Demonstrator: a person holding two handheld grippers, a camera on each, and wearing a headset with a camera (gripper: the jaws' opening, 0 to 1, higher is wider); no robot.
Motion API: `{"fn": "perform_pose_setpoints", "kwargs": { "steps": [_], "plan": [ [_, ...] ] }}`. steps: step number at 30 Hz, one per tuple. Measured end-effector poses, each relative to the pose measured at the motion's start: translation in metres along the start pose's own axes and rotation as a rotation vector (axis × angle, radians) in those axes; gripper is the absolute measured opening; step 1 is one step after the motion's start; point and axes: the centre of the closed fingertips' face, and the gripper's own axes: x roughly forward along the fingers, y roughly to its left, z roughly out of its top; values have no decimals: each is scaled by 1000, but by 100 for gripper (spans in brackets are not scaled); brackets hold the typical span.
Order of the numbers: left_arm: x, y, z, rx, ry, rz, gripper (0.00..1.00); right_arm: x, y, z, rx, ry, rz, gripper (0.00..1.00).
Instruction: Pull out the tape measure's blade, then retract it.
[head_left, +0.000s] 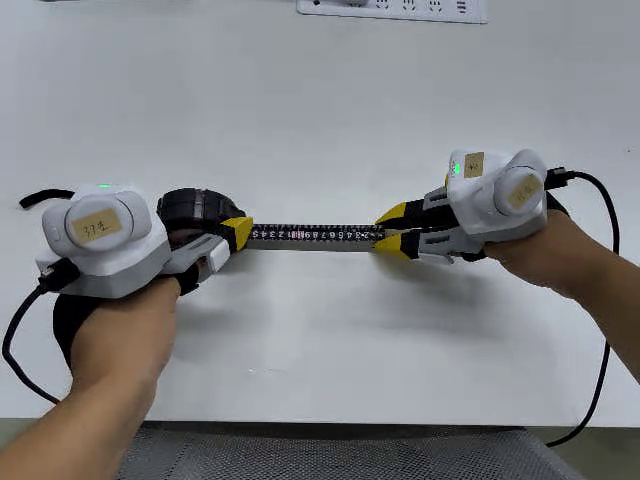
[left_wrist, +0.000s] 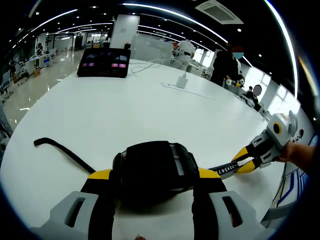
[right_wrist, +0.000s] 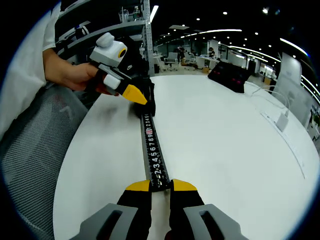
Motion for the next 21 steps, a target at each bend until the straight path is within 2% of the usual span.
{"fn": "perform_pose_setpoints", "kwargs": {
  "steps": [21],
  "plan": [
    [1, 0, 0, -9, -1, -11, 58, 30, 5, 27, 0, -47, 22, 9]
  ]
}}
